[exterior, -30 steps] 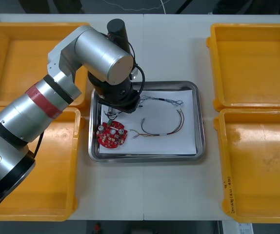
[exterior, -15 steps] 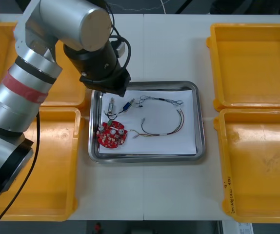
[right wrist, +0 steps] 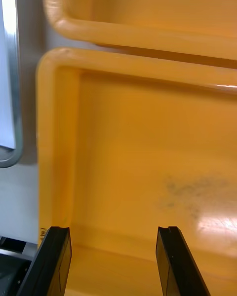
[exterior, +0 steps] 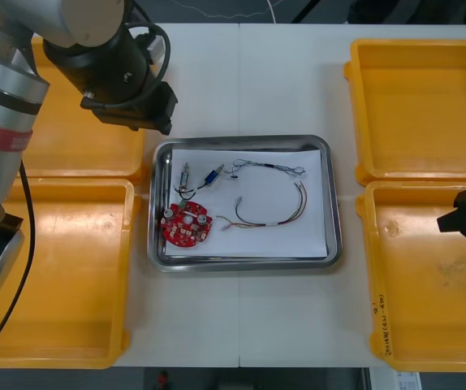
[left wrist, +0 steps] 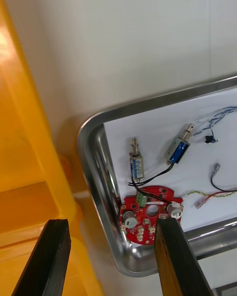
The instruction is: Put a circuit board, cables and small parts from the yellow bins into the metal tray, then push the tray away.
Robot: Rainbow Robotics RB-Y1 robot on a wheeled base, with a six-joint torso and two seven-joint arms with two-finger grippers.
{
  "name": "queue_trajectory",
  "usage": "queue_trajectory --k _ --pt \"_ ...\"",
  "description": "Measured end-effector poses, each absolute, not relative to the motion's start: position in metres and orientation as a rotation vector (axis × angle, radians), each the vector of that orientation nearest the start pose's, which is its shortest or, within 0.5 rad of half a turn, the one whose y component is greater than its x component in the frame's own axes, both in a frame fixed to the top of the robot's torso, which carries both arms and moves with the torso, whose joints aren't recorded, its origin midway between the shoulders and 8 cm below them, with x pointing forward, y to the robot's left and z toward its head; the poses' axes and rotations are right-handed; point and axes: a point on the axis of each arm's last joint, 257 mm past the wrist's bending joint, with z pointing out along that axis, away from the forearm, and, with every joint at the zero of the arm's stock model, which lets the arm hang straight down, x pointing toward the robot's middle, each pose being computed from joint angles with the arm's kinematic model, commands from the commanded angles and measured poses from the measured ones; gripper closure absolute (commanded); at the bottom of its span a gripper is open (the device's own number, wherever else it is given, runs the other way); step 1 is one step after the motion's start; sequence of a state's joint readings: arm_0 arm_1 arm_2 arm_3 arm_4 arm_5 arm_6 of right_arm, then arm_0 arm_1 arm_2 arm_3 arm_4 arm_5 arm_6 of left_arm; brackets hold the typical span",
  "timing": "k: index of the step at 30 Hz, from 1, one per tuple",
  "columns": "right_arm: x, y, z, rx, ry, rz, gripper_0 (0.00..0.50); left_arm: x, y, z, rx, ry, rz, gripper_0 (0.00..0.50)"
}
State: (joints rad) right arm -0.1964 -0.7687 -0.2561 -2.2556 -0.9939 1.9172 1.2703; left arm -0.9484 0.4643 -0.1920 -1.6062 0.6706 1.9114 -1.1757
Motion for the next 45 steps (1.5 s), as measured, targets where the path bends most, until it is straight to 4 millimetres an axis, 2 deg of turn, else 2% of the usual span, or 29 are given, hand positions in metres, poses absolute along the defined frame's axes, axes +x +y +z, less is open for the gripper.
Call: queue_trajectory --k 8,16,21,25,30,33,37,41,45 --pt "0.363 -0.257 -0.154 -0.448 2.676 0.236 0.0 0.521 0.186 -0.097 0.165 2.661 -0.122 0.0" --pt "0.361 -0.207 -0.154 -0.728 2.647 0.204 0.0 0.509 0.231 -0.089 0.1 2.596 -0.105 0.0" --pt "0.352 -0.175 -0.163 -0.942 2.632 0.153 0.0 0.489 0.26 -0.098 0.067 2.595 -0.12 0.0" --pt "0.346 -0.158 -0.171 -1.112 2.598 0.082 0.0 0.471 0.28 -0.106 0.038 2.603 -0.138 0.0" --pt "0.358 -0.142 -0.173 -1.401 2.416 -0.086 0.0 0.451 0.301 -0.118 0.02 2.609 -0.101 0.0" --pt "0.363 -0.125 -0.174 -1.512 2.31 -0.142 0.0 0.442 0.31 -0.126 0.004 2.622 -0.096 0.0" --pt "0.36 -0.096 -0.181 -1.581 2.247 -0.142 0.0 0.429 0.319 -0.136 -0.02 2.631 -0.092 0.0" --pt "0.356 -0.062 -0.193 -1.773 2.104 -0.117 0.0 0.418 0.329 -0.144 -0.049 2.64 -0.087 0.0" --pt "0.354 -0.042 -0.209 -1.879 2.037 -0.104 0.0 0.408 0.344 -0.149 -0.105 2.652 -0.095 0.0"
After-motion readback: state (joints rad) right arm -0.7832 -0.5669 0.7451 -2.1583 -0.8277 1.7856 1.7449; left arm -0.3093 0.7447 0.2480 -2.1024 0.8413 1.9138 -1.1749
